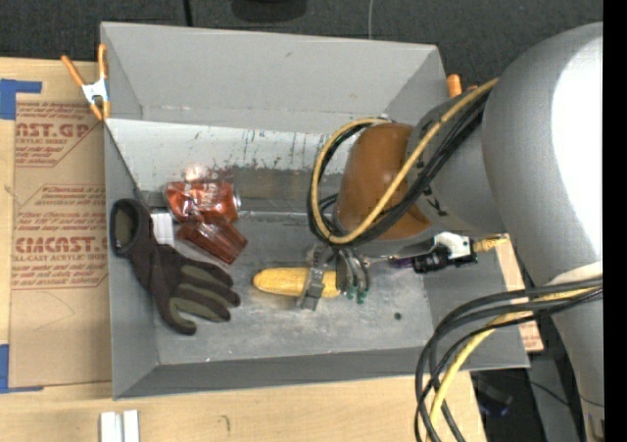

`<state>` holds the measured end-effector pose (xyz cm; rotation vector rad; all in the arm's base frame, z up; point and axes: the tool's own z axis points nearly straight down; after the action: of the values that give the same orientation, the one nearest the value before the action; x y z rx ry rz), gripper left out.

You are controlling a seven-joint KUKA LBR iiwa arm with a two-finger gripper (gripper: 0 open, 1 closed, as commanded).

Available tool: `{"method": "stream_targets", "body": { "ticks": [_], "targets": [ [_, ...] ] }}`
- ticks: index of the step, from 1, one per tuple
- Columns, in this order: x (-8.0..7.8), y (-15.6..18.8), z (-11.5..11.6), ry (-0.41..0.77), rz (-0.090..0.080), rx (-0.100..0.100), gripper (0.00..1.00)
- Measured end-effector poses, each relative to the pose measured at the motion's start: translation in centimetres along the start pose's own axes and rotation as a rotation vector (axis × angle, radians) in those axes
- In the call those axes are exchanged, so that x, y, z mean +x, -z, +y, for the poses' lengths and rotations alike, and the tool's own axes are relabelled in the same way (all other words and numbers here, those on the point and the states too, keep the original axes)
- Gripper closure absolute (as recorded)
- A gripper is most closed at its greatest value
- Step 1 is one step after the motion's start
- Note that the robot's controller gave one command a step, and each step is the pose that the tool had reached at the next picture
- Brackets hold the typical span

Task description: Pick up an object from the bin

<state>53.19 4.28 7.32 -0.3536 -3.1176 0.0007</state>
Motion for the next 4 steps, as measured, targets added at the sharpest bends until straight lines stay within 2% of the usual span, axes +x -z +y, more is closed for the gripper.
{"method": "stream_targets", "body": {
  "ticks": [1, 4],
  "targets": [
    [0.1, 1.6, 0.0, 0.000, 0.002, 0.000, 1.00],
    [0.0, 4.9, 0.1, 0.001, -0.006, -0.003, 1.00]
  ]
}}
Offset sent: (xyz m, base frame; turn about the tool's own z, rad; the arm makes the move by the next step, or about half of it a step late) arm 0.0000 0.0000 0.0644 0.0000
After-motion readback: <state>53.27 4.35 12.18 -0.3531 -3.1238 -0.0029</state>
